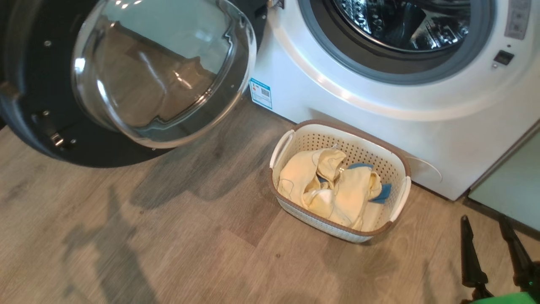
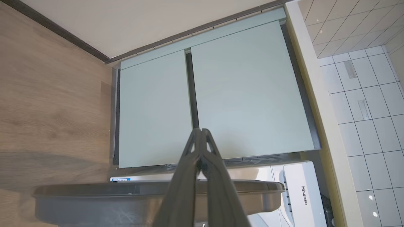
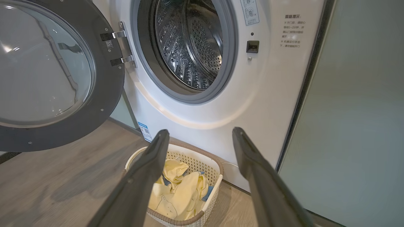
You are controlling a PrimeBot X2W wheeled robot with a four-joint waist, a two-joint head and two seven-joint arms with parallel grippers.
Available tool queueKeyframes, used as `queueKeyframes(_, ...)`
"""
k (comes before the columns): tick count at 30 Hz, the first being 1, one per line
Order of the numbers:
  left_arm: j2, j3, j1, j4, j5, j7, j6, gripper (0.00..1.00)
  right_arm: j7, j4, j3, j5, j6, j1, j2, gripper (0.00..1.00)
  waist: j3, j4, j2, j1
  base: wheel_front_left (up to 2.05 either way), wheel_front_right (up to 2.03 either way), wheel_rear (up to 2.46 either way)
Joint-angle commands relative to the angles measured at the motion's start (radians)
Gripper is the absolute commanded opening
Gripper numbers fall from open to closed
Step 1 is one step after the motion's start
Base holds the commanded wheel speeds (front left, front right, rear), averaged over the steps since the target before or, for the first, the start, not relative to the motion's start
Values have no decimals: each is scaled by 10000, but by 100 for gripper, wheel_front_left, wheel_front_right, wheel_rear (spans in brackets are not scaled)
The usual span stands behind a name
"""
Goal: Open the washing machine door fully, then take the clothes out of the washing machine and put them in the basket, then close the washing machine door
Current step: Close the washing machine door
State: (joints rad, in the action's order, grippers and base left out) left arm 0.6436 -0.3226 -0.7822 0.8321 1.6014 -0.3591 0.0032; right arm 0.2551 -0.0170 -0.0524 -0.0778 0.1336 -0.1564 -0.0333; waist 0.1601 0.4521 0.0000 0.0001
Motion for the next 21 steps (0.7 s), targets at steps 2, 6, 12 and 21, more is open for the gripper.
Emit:
queueKeyframes(2,691,-191,-129,-388,48,-169,-3,0,67,-393,199,74,-29,422,-263,100,148,-129,0,-1,0,0,0)
queueKeyframes(6,600,-231,-54,-492,93,-194,54,0,67,-426,180,63,-29,488,-304,100,356,-274,0,-1,0,0,0)
queueKeyframes(12,466,-178,49,-689,69,-254,106,0,67,-482,107,60,-29,533,-362,100,618,-354,0,-1,0,0,0)
queueKeyframes(21,365,-19,153,-977,-26,-418,237,0,67,-484,90,64,-29,698,-423,100,861,-360,0,-1,0,0,0)
